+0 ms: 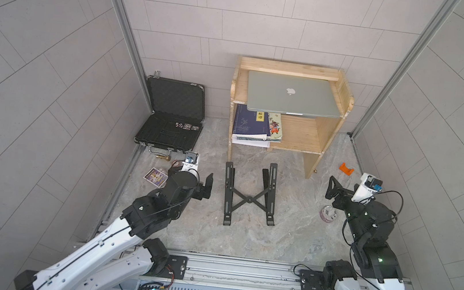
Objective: Close the laptop lid and set it aside
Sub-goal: Reset both arms
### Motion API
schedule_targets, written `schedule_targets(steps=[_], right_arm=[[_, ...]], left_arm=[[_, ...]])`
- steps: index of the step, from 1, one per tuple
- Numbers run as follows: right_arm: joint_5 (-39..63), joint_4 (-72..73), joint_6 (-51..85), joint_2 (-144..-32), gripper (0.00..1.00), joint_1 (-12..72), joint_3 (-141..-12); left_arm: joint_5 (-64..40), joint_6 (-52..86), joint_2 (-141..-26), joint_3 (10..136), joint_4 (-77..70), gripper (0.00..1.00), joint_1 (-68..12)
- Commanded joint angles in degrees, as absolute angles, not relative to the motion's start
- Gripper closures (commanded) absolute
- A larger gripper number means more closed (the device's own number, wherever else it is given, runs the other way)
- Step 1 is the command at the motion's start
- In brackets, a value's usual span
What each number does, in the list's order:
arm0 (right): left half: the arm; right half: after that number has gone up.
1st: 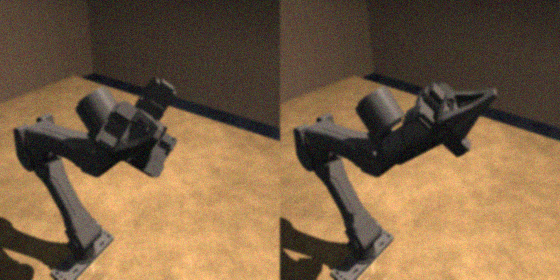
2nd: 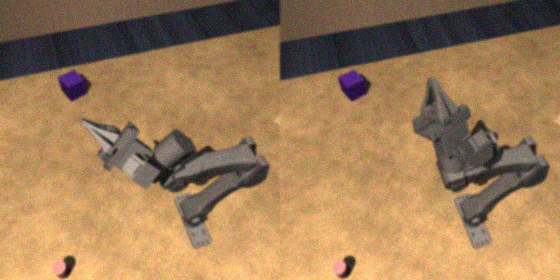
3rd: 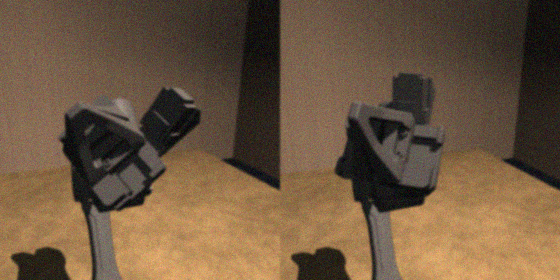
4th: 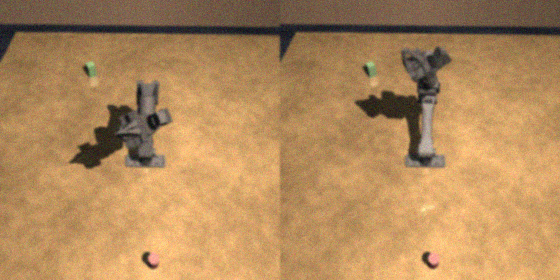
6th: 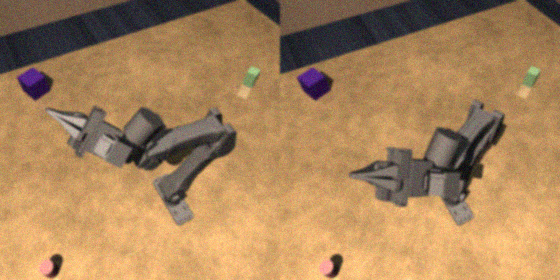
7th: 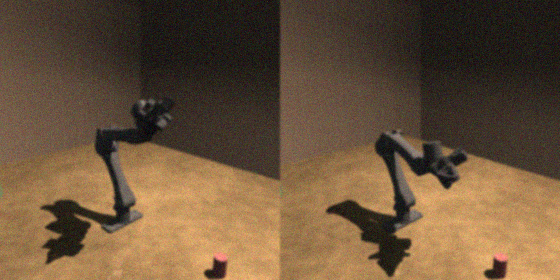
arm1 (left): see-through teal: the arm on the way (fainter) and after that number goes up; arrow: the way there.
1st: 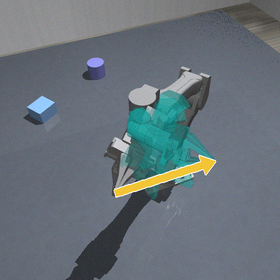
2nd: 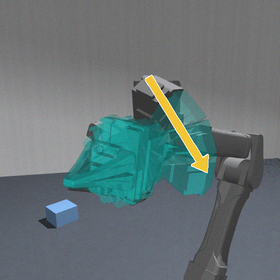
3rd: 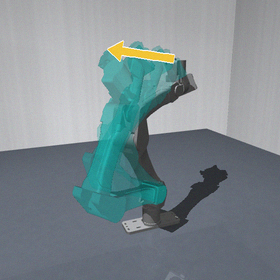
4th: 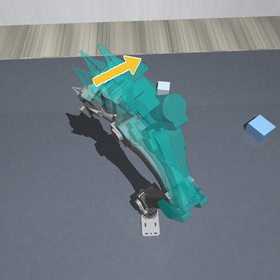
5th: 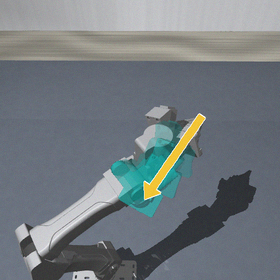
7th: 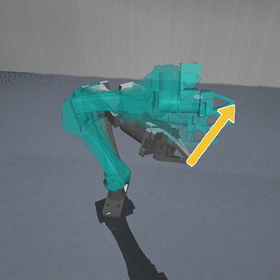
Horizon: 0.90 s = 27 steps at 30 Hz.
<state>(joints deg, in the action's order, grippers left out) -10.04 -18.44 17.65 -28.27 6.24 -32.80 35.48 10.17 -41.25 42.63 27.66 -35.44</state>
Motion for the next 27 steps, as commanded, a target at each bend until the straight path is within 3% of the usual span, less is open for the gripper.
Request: schedule_targets(steps=[1,4,10,17,27], right_arm=[[-18.9,-10.1,13.4,-32.4,0.0,5.8,-27.9],[-20.7,-1.6,12.0,-34.7,0.0,4.7,-22.3],[-20.4,17.9,13.0,-41.1,0.02,3.2,-14.3],[-19.7,34.1,8.9,-60.7,0.0,3.0,-15.7],[-15.2,50.0,5.7,-84.0,0.0,2.0,-19.6]], left_arm=[[28.8,9.8,-40.4,39.0,17.8,0.0,-25.4],[23.8,9.3,-41.9,34.6,12.4,0.0,-17.8],[24.1,6.4,-51.1,27.6,-1.0,0.0,-13.6],[18.4,9.2,-65.2,25.0,-13.1,0.0,-5.1],[14.4,4.7,-79.9,22.7,-40.2,0.0,-1.5]])
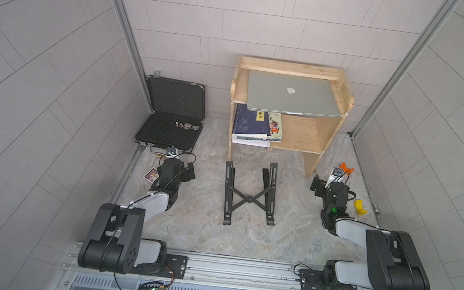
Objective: Close the laptop lid and set it aside
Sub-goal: Reset both arms
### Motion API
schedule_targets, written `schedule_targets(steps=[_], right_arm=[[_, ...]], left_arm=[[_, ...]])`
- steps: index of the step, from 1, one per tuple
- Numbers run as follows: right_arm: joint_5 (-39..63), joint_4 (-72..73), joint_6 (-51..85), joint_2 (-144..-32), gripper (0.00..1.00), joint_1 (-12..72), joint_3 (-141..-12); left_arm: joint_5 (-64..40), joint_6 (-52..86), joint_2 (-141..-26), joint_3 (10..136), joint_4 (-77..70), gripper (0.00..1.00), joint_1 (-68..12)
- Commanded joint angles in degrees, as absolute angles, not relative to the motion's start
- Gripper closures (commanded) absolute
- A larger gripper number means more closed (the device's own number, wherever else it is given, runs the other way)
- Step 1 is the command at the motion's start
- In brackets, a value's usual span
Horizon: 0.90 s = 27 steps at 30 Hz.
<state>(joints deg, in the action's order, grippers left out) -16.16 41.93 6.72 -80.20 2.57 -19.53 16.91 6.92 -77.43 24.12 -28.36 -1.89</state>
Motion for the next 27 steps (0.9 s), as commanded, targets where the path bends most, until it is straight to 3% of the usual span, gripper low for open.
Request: schedule_targets(steps=[1,5,8,27], right_arm=[[-15.1,53.5,5.7,-86.1,0.0,2.1,-18.8],[-16.0,55.9,6.2,-88.6,0.0,1.9,-19.2],[-17.1,51.3,7.5,-87.8,0.0,1.4,-20.8],[-17.2,50.4,6.3,-87.8,0.0,2.3,-21.4]], left_arm=[[13.7,4.3,-81.5,21.9,-42.4,0.0,-1.5],[11.8,3.6,-87.8,18.6,-55.6,0.0,-1.6],[8.4,1.8,-87.3,24.7,-42.8,0.0,-1.6],[8.9,1.3,-87.8,25.7,-41.8,0.0,-2.1]])
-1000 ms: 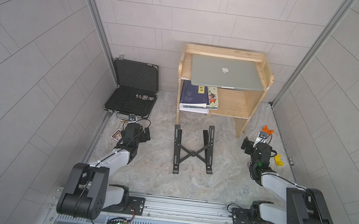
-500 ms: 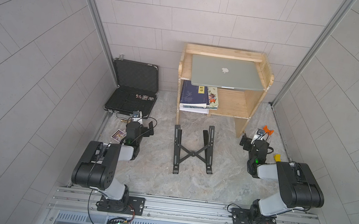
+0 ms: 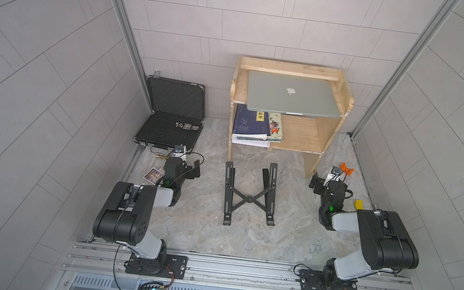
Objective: Close the laptop lid and set it aside
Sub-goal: Reset both arms
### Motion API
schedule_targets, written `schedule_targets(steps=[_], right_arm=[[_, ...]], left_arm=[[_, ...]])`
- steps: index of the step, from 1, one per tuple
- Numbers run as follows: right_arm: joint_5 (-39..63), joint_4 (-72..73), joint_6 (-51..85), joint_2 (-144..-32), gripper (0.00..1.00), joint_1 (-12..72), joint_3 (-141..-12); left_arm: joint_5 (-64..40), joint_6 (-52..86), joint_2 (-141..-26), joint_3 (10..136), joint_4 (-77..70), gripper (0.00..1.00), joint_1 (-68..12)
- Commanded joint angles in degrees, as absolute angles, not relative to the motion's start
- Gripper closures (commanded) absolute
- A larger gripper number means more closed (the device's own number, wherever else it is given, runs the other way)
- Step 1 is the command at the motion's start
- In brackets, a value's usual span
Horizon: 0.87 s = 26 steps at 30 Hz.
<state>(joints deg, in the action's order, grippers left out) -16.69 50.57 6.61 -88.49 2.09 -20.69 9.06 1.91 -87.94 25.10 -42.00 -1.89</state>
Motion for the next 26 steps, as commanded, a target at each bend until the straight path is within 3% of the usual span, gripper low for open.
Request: schedule_targets(steps=[1,26], right_arm=[[-17.2,50.4,6.3,-87.8,0.0,2.3,-21.4],[-17.3,50.4,6.3,-87.8,0.0,2.3,-21.4]], left_arm=[[8.9,1.3,-87.8,25.7,-41.8,0.0,-2.1],[8.9,1.2,-87.8,25.8,-41.7,0.0,-2.0]])
